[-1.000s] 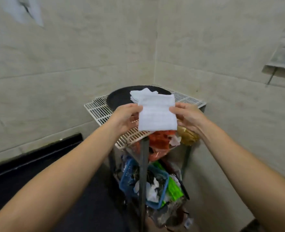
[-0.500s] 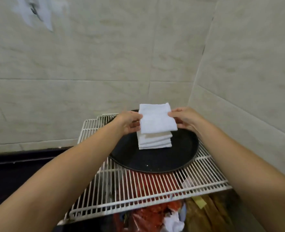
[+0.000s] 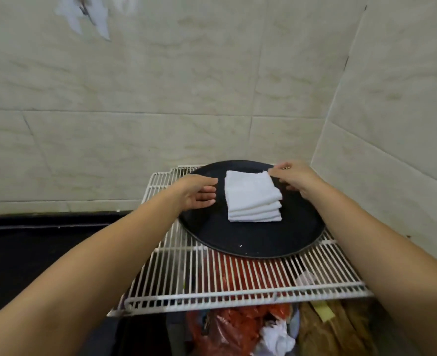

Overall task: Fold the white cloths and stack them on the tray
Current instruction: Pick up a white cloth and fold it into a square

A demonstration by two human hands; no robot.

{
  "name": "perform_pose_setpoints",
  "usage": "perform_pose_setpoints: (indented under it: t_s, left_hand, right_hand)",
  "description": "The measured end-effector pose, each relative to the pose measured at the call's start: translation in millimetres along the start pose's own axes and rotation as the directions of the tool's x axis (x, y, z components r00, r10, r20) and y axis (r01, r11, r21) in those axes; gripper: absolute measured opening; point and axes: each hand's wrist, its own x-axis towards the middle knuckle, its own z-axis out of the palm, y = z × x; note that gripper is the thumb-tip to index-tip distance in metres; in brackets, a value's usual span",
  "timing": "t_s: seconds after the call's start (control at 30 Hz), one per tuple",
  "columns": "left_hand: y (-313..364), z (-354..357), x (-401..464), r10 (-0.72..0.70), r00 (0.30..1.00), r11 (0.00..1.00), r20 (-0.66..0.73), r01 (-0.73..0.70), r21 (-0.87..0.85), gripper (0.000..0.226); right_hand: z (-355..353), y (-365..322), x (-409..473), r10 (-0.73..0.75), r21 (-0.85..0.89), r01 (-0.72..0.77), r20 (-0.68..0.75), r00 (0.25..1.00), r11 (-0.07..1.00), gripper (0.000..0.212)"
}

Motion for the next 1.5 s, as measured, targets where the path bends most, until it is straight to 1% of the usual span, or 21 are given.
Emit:
perform_pose_setpoints:
  t_s: [0.03, 0.1, 0.13, 0.2, 0.27, 0.33, 0.4, 0.43, 0.5, 0.57, 0.63, 0.77, 0.83, 0.87, 1.0, 1.1, 1.23, 1.33, 1.4, 1.5]
  left_hand:
    - [2.9, -13.3, -10.0, 0.040, 0.999, 0.999, -0.006, -0.040, 0.001, 0.010]
    - [6.1, -48.2, -37.3, 0.146, 0.989, 0.989, -0.006, -0.146, 0.038, 0.011]
    - [4.8, -70.1, -54.0, 0.200, 0.980, 0.977, -0.017, -0.198, 0.076, 0.011]
    - [-3.7, -120.3, -91.8, 0.290, 0.953, 0.947, -0.087, -0.273, 0.171, 0.008]
    - [-22.5, -179.5, -133.6, 0.346, 0.921, 0.919, -0.181, -0.294, 0.263, 0.004]
    - [-48.3, -244.0, -179.0, 0.370, 0.888, 0.894, -0.275, -0.259, 0.366, 0.004]
    - [-78.2, -312.5, -225.9, 0.399, 0.839, 0.851, -0.369, -0.190, 0.489, 0.005]
    - [-94.5, -345.4, -250.3, 0.415, 0.807, 0.825, -0.421, -0.138, 0.549, 0.004]
    - [-127.3, -408.0, -302.7, 0.450, 0.719, 0.760, -0.530, 0.003, 0.650, 0.006]
    - [-161.9, -466.1, -356.0, 0.459, 0.631, 0.713, -0.625, 0.158, 0.683, 0.012]
    - [-197.3, -516.9, -406.8, 0.433, 0.547, 0.711, -0.716, 0.282, 0.645, 0.017]
    - [-268.5, -591.7, -490.6, 0.321, 0.365, 0.751, -0.874, 0.463, 0.470, 0.022]
    - [-299.9, -622.7, -517.9, 0.258, 0.301, 0.767, -0.918, 0.515, 0.384, 0.025]
    - [-313.4, -637.7, -528.4, 0.225, 0.282, 0.767, -0.933, 0.538, 0.348, 0.026]
    - [-349.0, -703.7, -556.0, 0.138, 0.234, 0.758, -0.962, 0.601, 0.255, 0.028]
    - [-358.7, -756.7, -566.6, 0.096, 0.190, 0.760, -0.977, 0.620, 0.195, 0.030]
    - [-360.3, -833.7, -574.3, 0.066, 0.167, 0.763, -0.984, 0.627, 0.158, 0.029]
    - [-365.3, -878.3, -578.8, 0.053, 0.142, 0.779, -0.988, 0.613, 0.130, 0.028]
    - [-374.9, -911.4, -586.1, 0.034, 0.141, 0.778, -0.989, 0.617, 0.115, 0.028]
    - [-395.0, -970.3, -604.9, 0.028, 0.122, 0.784, -0.992, 0.613, 0.098, 0.026]
  right_hand:
    - [4.0, -13.7, -6.1, -0.058, -0.052, 0.056, -0.040, 0.998, 0.997, 0.011]
    - [24.4, -44.7, -24.9, -0.177, -0.128, 0.171, -0.035, 0.984, 0.977, 0.015]
    - [41.4, -60.2, -36.9, -0.230, -0.163, 0.226, -0.008, 0.973, 0.960, 0.015]
    - [88.1, -90.0, -64.1, -0.312, -0.224, 0.324, 0.087, 0.946, 0.919, 0.014]
    - [153.2, -115.6, -93.4, -0.371, -0.266, 0.417, 0.208, 0.905, 0.869, 0.020]
    - [230.1, -136.9, -130.0, -0.419, -0.270, 0.504, 0.315, 0.852, 0.821, 0.023]
    - [311.8, -156.8, -174.7, -0.471, -0.242, 0.594, 0.417, 0.777, 0.767, 0.022]
    - [351.5, -164.7, -198.3, -0.489, -0.228, 0.634, 0.464, 0.738, 0.739, 0.020]
    - [426.6, -179.1, -246.6, -0.536, -0.185, 0.714, 0.542, 0.647, 0.675, 0.018]
    - [495.0, -191.6, -296.2, -0.593, -0.134, 0.802, 0.604, 0.532, 0.583, 0.017]
    - [556.0, -200.7, -346.1, -0.628, -0.093, 0.869, 0.655, 0.421, 0.485, 0.019]
    - [660.1, -203.9, -431.5, -0.632, -0.006, 0.943, 0.741, 0.227, 0.332, 0.024]
    - [706.4, -205.1, -462.1, -0.620, 0.042, 0.959, 0.770, 0.147, 0.280, 0.024]
    - [728.2, -206.3, -474.9, -0.607, 0.063, 0.964, 0.787, 0.111, 0.258, 0.024]
    - [814.7, -224.8, -511.4, -0.554, 0.159, 0.975, 0.831, -0.048, 0.155, 0.025]
    - [877.5, -251.8, -526.5, -0.519, 0.224, 0.968, 0.844, -0.133, 0.116, 0.025]
    - [963.6, -296.9, -542.0, -0.470, 0.286, 0.954, 0.856, -0.214, 0.085, 0.028]
    - [1016.1, -319.7, -560.9, -0.430, 0.315, 0.945, 0.868, -0.248, 0.090, 0.028]
    - [1054.3, -331.6, -579.7, -0.407, 0.334, 0.941, 0.868, -0.284, 0.055, 0.028]
    - [1112.0, -348.2, -615.6, -0.386, 0.371, 0.928, 0.863, -0.327, 0.042, 0.027]
